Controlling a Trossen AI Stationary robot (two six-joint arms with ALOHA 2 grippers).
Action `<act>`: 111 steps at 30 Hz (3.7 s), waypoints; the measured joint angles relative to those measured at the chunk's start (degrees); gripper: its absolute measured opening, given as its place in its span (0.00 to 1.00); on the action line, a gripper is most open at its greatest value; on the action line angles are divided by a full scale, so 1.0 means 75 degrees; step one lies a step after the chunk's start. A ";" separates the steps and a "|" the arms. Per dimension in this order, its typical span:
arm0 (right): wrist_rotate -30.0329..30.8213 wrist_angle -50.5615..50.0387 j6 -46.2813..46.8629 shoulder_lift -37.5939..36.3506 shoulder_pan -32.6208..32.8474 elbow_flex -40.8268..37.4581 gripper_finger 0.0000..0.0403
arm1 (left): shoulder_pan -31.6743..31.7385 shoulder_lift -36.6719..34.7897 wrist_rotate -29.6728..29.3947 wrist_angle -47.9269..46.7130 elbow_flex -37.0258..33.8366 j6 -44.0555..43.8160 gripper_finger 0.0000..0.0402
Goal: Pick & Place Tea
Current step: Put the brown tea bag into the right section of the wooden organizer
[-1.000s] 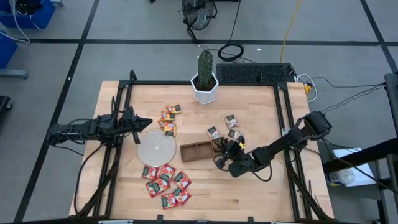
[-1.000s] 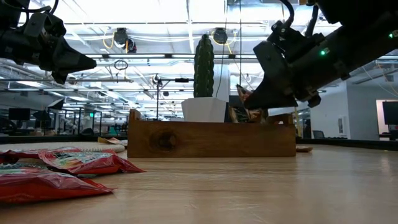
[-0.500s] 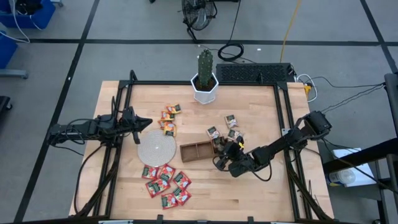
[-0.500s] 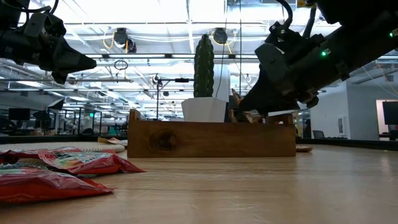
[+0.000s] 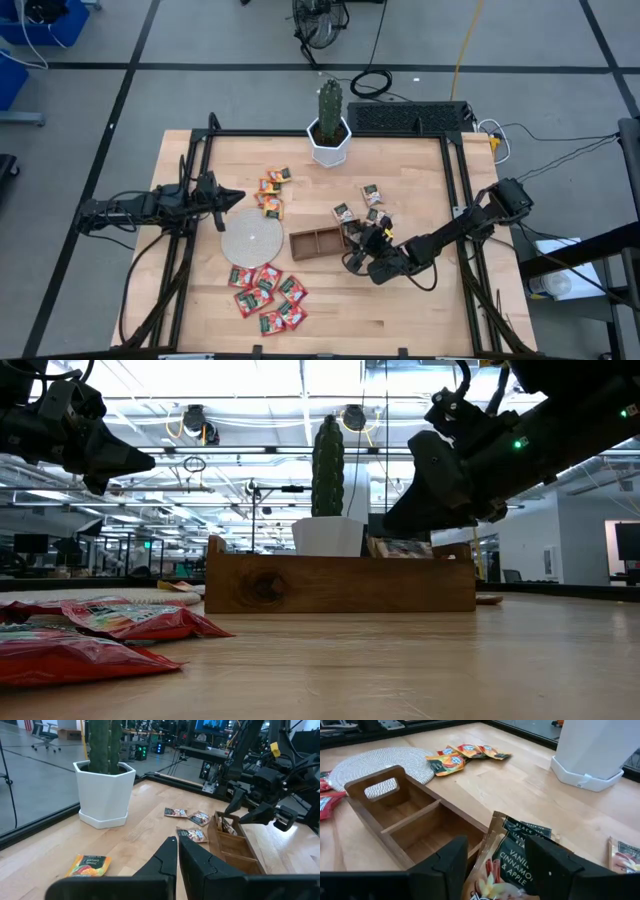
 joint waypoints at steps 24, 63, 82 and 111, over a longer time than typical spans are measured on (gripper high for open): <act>-0.5923 -0.7238 -0.4378 -0.1431 -0.2727 0.3701 0.00 | 0.0000 0.0000 0.0000 0.0000 -0.0003 0.0000 0.05; -0.8035 -0.7286 -0.4716 0.0803 -0.2585 0.3631 0.00 | 0.0000 0.0000 0.0000 0.0005 -0.0001 0.0000 0.05; -0.5009 -0.7198 -0.4133 0.0829 -0.2083 0.3515 0.00 | 0.0000 0.0001 0.0000 0.0002 0.0000 0.0000 0.05; -0.6025 -0.7452 -0.4831 0.0517 -0.2663 0.3509 0.00 | 0.0000 0.0001 0.0000 0.0001 0.0000 0.0000 0.05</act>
